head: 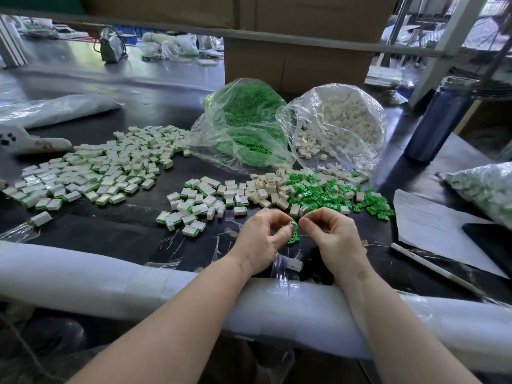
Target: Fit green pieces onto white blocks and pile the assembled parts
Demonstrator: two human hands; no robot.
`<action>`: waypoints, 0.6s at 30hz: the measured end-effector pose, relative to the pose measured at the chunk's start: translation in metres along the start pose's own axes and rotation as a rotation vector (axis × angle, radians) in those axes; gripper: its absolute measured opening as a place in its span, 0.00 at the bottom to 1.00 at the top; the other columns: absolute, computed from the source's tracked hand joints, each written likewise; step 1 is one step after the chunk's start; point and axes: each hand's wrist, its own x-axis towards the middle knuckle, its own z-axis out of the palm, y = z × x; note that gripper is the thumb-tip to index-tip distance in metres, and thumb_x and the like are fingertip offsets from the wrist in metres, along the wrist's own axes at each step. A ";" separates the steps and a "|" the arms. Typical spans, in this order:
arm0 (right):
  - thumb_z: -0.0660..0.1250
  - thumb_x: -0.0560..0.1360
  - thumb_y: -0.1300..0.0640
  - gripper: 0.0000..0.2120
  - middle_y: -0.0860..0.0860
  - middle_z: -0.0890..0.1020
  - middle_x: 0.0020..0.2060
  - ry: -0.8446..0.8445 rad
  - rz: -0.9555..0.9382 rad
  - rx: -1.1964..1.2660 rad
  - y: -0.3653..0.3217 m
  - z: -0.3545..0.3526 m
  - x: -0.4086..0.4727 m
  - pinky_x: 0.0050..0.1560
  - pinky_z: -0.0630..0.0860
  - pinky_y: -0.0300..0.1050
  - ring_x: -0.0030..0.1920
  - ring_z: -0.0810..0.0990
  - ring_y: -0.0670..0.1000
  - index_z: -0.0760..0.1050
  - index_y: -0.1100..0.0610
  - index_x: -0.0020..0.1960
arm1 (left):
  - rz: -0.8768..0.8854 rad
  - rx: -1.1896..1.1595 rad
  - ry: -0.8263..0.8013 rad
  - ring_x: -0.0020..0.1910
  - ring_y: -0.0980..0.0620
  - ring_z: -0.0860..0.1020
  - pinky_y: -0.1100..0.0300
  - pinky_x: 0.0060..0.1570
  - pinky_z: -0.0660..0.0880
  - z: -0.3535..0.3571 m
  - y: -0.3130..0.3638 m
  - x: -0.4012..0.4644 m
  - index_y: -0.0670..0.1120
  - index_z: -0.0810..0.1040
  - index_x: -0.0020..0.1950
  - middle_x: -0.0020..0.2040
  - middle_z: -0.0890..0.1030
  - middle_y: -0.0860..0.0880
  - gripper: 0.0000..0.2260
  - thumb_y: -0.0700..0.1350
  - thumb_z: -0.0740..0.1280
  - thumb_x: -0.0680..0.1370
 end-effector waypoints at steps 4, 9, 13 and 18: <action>0.69 0.73 0.63 0.04 0.51 0.81 0.37 0.210 0.084 -0.100 0.008 -0.008 0.004 0.43 0.74 0.35 0.39 0.78 0.46 0.78 0.56 0.41 | -0.078 -0.018 0.144 0.45 0.50 0.78 0.58 0.51 0.77 -0.001 -0.004 0.001 0.45 0.78 0.54 0.44 0.80 0.48 0.07 0.41 0.65 0.77; 0.67 0.75 0.62 0.03 0.54 0.81 0.42 0.266 0.188 -0.249 0.016 -0.011 0.007 0.50 0.75 0.47 0.44 0.77 0.52 0.78 0.59 0.48 | -0.059 0.189 0.403 0.44 0.54 0.75 0.73 0.48 0.71 -0.005 -0.012 0.005 0.45 0.79 0.57 0.48 0.77 0.49 0.11 0.35 0.63 0.77; 0.63 0.76 0.63 0.11 0.54 0.80 0.53 0.197 0.194 -0.356 0.016 -0.009 0.007 0.57 0.71 0.45 0.54 0.76 0.53 0.78 0.58 0.57 | -0.088 0.348 0.346 0.52 0.53 0.70 0.75 0.54 0.61 -0.004 -0.015 0.006 0.41 0.73 0.65 0.60 0.68 0.47 0.15 0.37 0.61 0.78; 0.59 0.78 0.64 0.19 0.49 0.74 0.65 0.068 0.129 -0.506 0.017 -0.005 0.006 0.64 0.60 0.40 0.66 0.67 0.51 0.71 0.54 0.67 | -0.169 0.579 0.201 0.68 0.46 0.60 0.59 0.67 0.58 0.001 -0.015 0.006 0.38 0.68 0.67 0.70 0.59 0.43 0.16 0.42 0.58 0.80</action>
